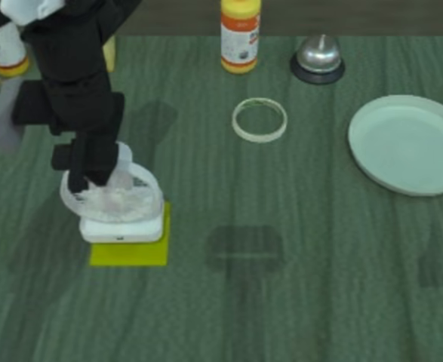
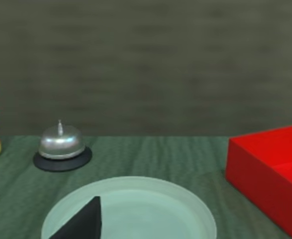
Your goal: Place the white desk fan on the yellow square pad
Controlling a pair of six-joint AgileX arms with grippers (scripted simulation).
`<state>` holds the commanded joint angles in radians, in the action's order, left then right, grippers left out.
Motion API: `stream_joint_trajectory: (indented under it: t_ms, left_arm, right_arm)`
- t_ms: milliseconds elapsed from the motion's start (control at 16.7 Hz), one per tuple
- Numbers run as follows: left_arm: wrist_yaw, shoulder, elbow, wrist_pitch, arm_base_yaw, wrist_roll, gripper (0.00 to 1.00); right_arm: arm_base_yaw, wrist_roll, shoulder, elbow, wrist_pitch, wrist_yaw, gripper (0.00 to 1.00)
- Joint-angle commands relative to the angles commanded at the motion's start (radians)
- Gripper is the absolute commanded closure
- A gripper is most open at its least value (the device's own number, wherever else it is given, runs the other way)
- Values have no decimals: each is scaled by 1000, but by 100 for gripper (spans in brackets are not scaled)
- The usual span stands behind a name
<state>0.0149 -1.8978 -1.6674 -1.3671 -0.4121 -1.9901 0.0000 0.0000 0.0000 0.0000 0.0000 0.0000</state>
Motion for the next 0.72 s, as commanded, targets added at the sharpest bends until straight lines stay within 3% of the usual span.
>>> stream_joint_trajectory:
  t_ms: [300,720]
  left_arm:
    - [0,0,25,24,1,0,100]
    - [0,0,25,24,1,0,47]
  right_arm:
    - [0,0,0,0,0,0,0]
    - [0,0,0,0,0,0,0]
